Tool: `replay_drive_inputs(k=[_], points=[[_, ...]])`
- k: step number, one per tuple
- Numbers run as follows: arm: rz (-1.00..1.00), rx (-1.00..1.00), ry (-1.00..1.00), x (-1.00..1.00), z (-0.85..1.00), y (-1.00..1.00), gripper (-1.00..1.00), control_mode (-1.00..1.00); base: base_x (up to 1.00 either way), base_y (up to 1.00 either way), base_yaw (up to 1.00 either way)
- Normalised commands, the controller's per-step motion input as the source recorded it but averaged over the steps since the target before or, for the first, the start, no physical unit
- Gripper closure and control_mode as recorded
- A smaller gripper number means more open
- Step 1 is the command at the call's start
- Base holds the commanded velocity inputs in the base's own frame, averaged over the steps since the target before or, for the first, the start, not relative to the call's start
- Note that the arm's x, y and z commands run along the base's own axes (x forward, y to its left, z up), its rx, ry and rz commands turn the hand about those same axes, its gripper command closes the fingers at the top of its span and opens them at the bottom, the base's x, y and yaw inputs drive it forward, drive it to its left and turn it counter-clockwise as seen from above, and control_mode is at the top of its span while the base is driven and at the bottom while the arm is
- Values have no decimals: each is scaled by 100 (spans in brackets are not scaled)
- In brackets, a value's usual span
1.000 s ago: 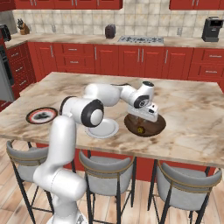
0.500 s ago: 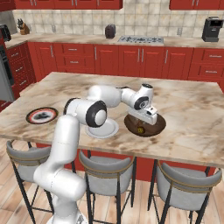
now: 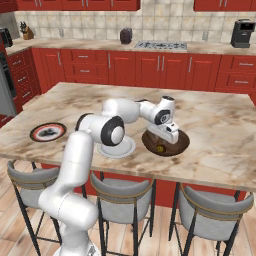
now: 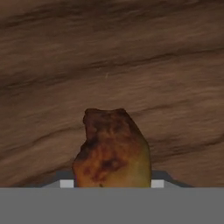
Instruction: Pick the chicken drumstick and sweet potato from their plates and place them in the bowl. Then put the bowl in the fridge.
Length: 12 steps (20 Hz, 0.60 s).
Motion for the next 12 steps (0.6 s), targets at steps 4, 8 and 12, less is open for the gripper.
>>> replay_drive_inputs(k=[4,8,12], points=[[0,0,0,0,20,-4,-100,-100,0,0,0],[0,2,0,0,26,0,-100,-100,0,0,0],[0,2,0,-19,43,1,-100,-100,0,0,0]])
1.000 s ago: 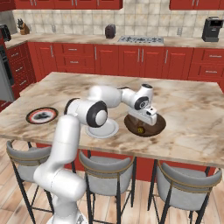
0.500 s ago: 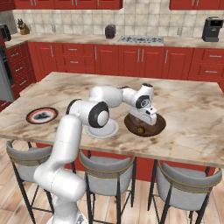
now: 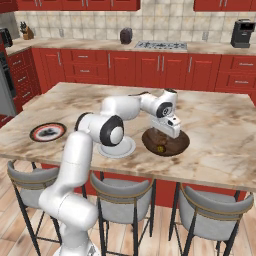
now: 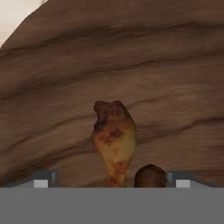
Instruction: Pick the chicken drumstick and sweet potato from their plates and place them in the bowl. Then put the bowl in the fridge.
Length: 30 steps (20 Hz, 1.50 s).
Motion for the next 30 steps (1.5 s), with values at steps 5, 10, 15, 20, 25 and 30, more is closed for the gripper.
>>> replay_drive_inputs(k=[5,10,15,20,25,30], points=[[7,0,0,-50,37,9,-100,-100,0,0,0],[21,-9,0,-63,11,32,-100,-100,0,0,0],[28,-21,0,-49,0,51,-100,-100,0,0,0],[19,-3,0,-8,0,44,-100,-100,0,0,0],[14,0,0,-11,-7,27,-100,-100,0,0,0],[20,-1,0,18,-9,18,-100,-100,0,0,0]])
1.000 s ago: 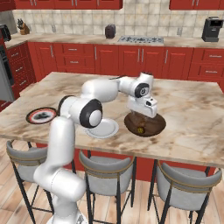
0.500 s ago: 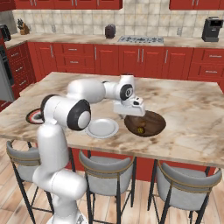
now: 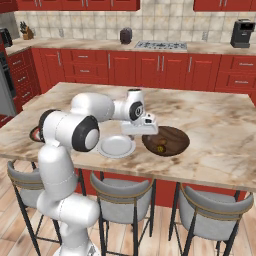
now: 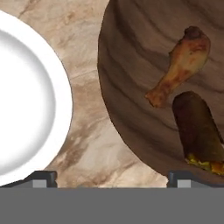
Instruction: Pick the chicken drumstick and sweet potato from their plates and place them in the bowl. Then put the bowl in the fridge.
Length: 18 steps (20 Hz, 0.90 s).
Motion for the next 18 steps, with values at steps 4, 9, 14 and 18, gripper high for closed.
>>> replay_drive_inputs(k=[4,9,14,18], points=[[25,-2,0,31,-8,12,-100,-100,0,0,0],[16,0,0,33,-16,2,-100,-100,0,0,0],[6,0,0,28,-20,-3,-100,-100,0,0,0],[2,-2,0,23,-21,-11,-100,-100,0,0,0]])
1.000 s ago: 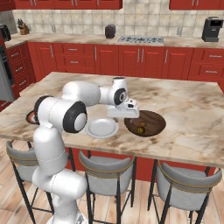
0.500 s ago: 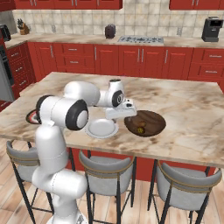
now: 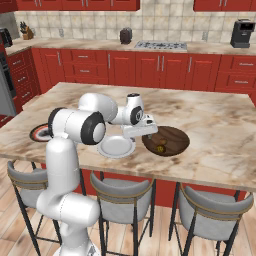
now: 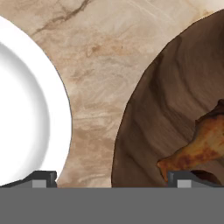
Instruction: Pick the chicken drumstick and sweet potato from their plates and place them in the bowl. Then put the bowl in the fridge.
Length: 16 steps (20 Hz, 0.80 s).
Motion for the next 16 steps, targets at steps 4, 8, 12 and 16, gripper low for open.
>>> replay_drive_inputs(k=[4,8,12,16], points=[[0,-5,0,20,-23,-20,-100,-100,0,0,0],[0,-2,0,11,-22,-14,-100,-100,0,0,0],[0,0,0,6,-21,-5,-100,-100,0,0,0],[0,0,0,1,-17,0,-100,-100,0,0,0]])
